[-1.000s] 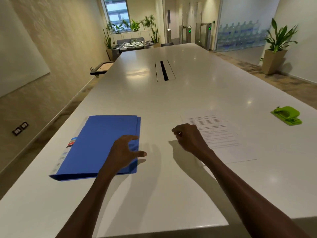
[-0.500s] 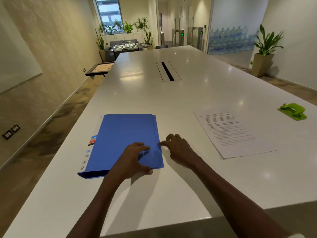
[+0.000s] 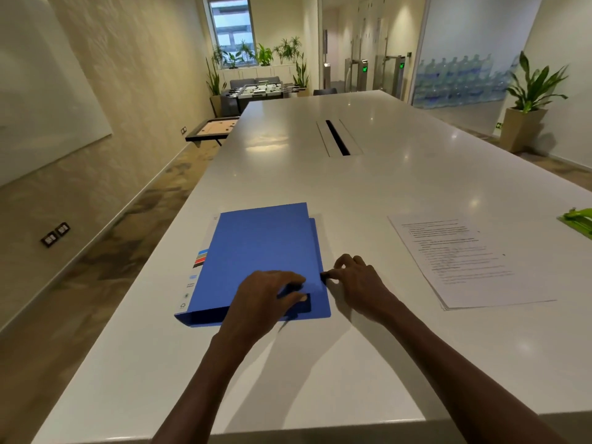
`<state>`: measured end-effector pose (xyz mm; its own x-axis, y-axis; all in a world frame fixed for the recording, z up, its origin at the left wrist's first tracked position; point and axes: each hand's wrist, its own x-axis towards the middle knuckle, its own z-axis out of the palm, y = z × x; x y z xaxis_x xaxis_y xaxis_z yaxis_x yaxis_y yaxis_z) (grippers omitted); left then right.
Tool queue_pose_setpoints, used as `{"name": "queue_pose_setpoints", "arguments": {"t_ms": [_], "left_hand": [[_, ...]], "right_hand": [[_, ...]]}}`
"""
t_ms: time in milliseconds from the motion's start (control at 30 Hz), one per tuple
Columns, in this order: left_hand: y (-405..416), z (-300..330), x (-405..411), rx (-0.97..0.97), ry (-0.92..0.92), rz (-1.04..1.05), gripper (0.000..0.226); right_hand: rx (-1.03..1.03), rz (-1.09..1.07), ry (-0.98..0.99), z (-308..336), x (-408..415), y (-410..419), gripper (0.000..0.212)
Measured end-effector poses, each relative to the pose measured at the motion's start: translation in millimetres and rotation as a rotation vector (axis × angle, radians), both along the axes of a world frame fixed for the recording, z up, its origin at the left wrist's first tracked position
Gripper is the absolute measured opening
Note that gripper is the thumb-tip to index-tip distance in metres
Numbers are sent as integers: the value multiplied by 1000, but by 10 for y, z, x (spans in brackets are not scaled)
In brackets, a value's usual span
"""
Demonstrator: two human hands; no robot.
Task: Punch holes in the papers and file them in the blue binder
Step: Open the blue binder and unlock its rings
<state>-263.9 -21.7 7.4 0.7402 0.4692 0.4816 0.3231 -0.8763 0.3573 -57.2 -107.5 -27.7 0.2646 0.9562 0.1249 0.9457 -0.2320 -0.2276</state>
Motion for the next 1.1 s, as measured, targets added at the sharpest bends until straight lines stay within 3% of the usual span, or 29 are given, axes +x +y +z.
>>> {"name": "queue_pose_setpoints", "arguments": {"t_ms": [200, 500, 800, 1100], "left_hand": [[15, 367, -263, 134, -393, 71, 18], [223, 831, -958, 192, -768, 461, 22], [843, 657, -1645, 133, -913, 822, 37], [1174, 76, -1897, -98, -807, 1041, 69]], "right_hand": [[-23, -8, 29, 23, 1, 14, 49], [-70, -86, 72, 123, -70, 138, 65], [-212, -110, -58, 301, -166, 350, 41], [-311, -72, -181, 428, -206, 402, 36]]}}
